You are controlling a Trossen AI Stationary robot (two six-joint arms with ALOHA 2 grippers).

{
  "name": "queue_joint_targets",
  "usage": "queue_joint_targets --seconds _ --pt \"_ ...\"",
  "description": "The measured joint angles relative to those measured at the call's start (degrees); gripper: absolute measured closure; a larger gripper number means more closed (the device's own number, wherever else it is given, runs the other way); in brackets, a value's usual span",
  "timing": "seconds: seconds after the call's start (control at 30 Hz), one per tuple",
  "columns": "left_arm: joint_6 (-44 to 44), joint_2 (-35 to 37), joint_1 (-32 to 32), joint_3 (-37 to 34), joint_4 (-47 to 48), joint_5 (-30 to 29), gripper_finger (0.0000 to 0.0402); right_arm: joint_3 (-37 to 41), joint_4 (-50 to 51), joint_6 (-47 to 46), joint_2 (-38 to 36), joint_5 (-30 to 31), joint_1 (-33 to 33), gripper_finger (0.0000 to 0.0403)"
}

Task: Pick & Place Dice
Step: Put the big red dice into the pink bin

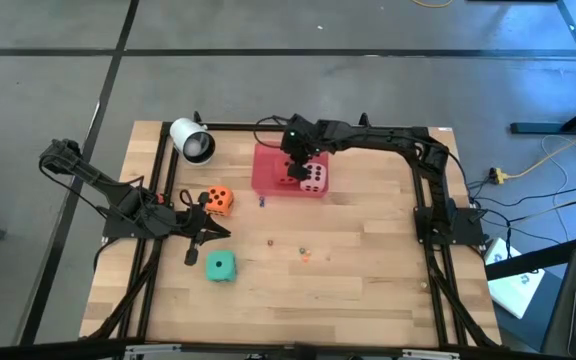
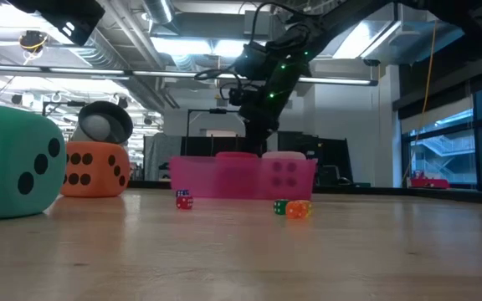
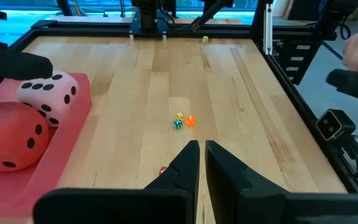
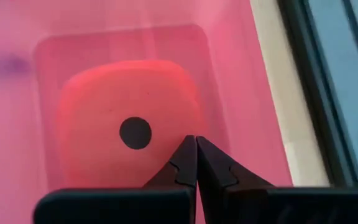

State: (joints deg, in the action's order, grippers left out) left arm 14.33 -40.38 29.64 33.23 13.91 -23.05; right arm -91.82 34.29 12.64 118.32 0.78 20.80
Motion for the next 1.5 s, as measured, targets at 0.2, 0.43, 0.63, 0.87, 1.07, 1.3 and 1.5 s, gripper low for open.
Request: queue_joint_targets --seconds 0.2,0.43,0.63,0.87,1.07,1.3,1.5 --pt "-0.02 0.00 -0.01 0.00 -0.02 -0.11 0.0380 0.23 1.96 0.00 -0.75 -14.31 -0.09 0.0402" --pt "-0.02 0.00 -0.01 0.00 -0.20 -0.12 0.0380 0.52 2.98 0.20 -2.28 -10.24 -0.13 0.0403" --pt "-0.03 0.00 -0.01 0.00 -0.20 -1.42 0.0380 0.46 1.33 0.22 -2.71 -5.95 -0.09 0.0403" --pt "-0.04 0.00 -0.01 0.00 -0.17 -1.42 0.0380 0.40 0.43 0.00 -2.73 -5.41 -0.09 0.0403" --pt "0.00 0.00 -0.01 0.00 -0.17 -1.40 0.0380 0.36 0.66 -0.04 -0.13 -4.88 -0.80 0.0403" --pt "0.02 0.00 -0.01 0.00 -0.17 -1.40 0.0380 0.36 0.70 -0.93 0.49 -13.64 -1.31 0.0403" --pt "0.04 0.00 -0.01 0.00 -0.17 -1.38 0.0380 0.34 0.72 -1.31 0.49 -21.28 -1.38 0.0403"
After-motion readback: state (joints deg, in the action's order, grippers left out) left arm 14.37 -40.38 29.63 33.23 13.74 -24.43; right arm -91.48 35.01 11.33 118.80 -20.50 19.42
